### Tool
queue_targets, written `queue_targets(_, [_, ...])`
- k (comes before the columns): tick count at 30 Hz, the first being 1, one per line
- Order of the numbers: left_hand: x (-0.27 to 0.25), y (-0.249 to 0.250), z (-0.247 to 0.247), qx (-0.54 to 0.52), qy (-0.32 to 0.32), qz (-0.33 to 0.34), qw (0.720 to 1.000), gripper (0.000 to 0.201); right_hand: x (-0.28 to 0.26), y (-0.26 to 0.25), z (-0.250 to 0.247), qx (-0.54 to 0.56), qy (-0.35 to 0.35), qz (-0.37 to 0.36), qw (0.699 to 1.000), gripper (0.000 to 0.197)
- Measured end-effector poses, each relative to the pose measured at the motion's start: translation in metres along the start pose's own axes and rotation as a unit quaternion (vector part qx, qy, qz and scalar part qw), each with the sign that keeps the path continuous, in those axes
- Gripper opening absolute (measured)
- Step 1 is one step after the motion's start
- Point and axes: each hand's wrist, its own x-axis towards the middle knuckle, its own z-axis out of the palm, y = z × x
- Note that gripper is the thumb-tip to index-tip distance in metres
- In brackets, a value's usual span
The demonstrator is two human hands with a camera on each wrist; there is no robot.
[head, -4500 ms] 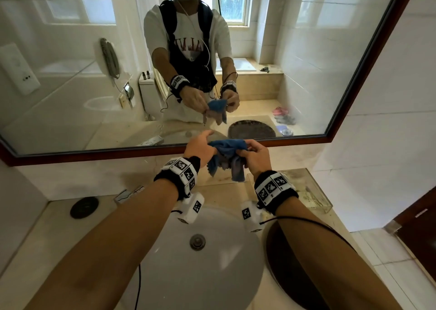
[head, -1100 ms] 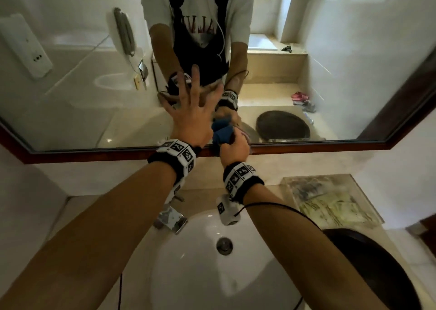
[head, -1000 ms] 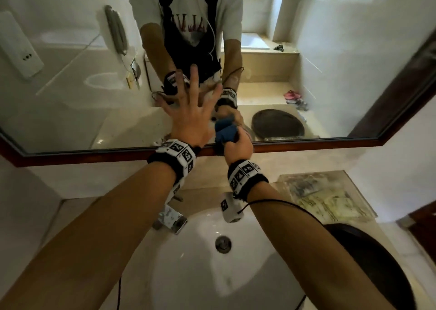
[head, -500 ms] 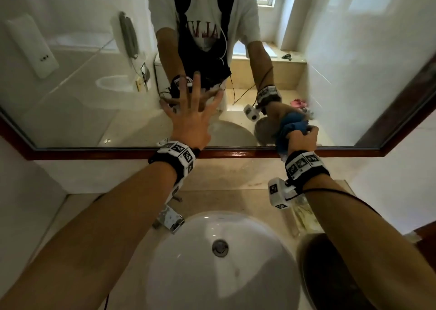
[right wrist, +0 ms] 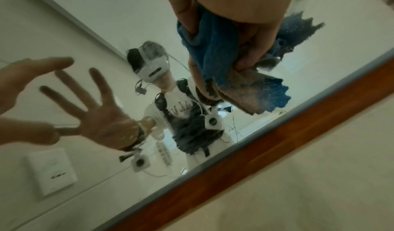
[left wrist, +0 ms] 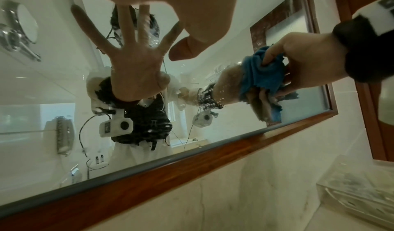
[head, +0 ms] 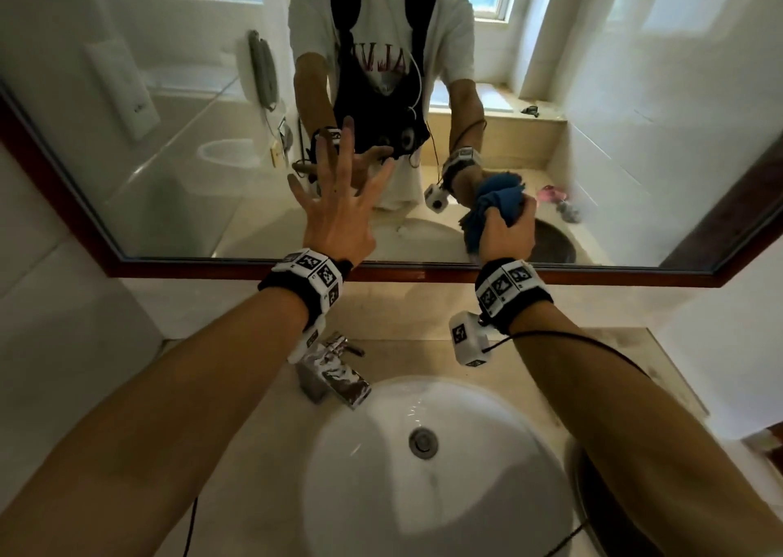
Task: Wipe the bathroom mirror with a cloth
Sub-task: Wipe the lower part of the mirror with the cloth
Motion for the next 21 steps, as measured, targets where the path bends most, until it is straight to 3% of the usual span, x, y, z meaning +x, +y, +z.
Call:
queue_targets(3, [-0.001,-0.024,-0.007,-0.003,-0.029,0.005,1.000,0.113,-0.032,0.004,0.039,-0.005,-0.038,-0.024,0.999,0.039])
queue_targets(9, [0.001,-0.043,-0.003,-0.008,-0.027,0.023,0.999,0.109,-0.098,0.024,0.118,-0.049,-0.158,-0.040,0.985,0.059])
queue_targets(11, [0.002,-0.046,0.000,0.000,-0.028,0.026,0.999,0.110,-0.106,0.021,0.125,-0.068,-0.164,-0.042,0.983,0.054])
queue_targets(15, [-0.002,-0.045,-0.001,0.011,-0.023,0.030,0.999,0.106,-0.092,0.020,0.108,-0.094,-0.159,-0.034,0.982,0.036])
queue_targets(18, [-0.003,-0.046,0.000,0.015,-0.023,0.031,0.999,0.112,-0.068,0.021,0.070,-0.055,-0.093,0.047,0.993,0.031])
queue_targets(21, [-0.002,-0.045,0.004,0.007,-0.027,0.023,0.999,0.116,-0.029,0.025,0.015,-0.092,-0.036,0.086,0.991,0.024])
